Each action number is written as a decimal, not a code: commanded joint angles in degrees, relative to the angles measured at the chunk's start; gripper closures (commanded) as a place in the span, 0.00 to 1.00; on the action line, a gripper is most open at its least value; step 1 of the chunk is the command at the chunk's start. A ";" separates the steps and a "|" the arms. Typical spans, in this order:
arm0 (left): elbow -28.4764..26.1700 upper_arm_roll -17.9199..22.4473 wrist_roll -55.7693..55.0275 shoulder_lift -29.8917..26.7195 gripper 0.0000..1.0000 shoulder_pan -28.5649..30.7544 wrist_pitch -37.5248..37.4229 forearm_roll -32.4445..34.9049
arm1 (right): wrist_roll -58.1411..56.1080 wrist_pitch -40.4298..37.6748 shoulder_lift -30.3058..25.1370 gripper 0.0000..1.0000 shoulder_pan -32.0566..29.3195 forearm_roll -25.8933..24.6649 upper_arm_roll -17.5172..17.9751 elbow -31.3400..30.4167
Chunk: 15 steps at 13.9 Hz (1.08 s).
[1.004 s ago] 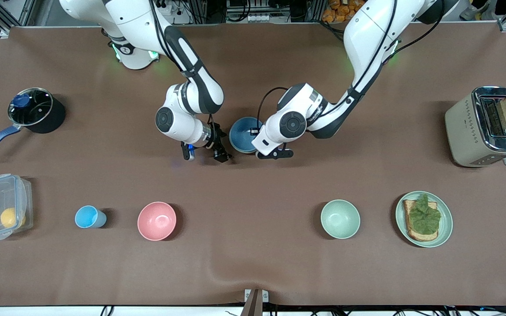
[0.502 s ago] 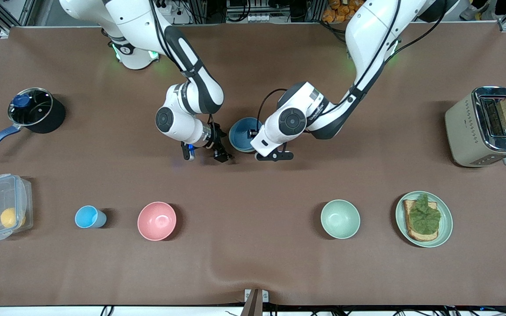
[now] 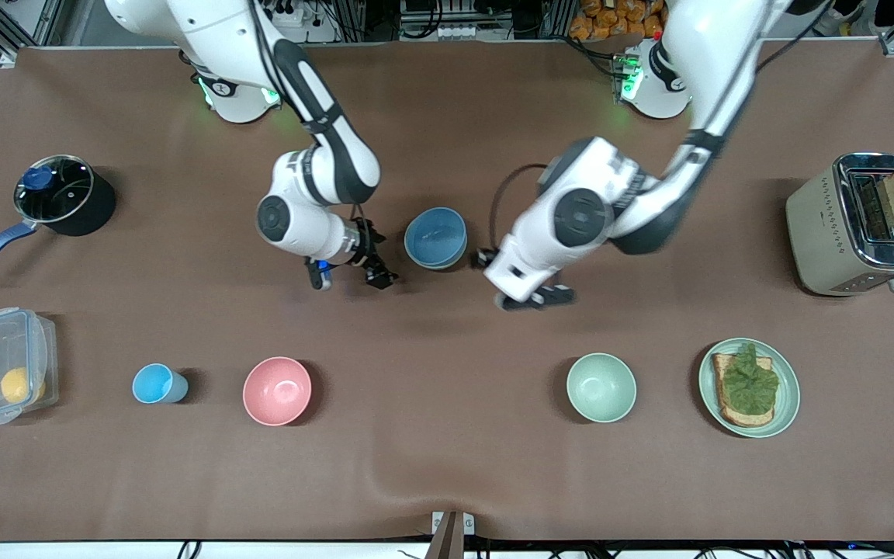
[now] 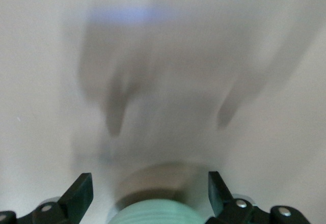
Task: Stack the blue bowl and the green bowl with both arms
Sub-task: 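Open both grippers and draw them back from the stacked bowls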
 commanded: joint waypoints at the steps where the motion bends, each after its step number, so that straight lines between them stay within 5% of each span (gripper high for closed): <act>1: 2.47 -0.29 -1.05 -1.08 0.00 3.70 -3.58 5.28 | -0.57 -9.15 -4.71 0.00 -0.14 -6.85 -4.87 -0.63; 9: 2.47 -0.56 9.05 -6.46 0.00 15.13 -7.45 8.64 | -2.41 -31.66 -8.31 0.00 -0.22 -28.47 -14.28 7.80; 15: 1.59 -0.91 15.02 -8.21 0.00 20.50 -11.75 8.29 | -19.95 -43.70 -8.67 0.00 -0.22 -31.21 -23.32 15.17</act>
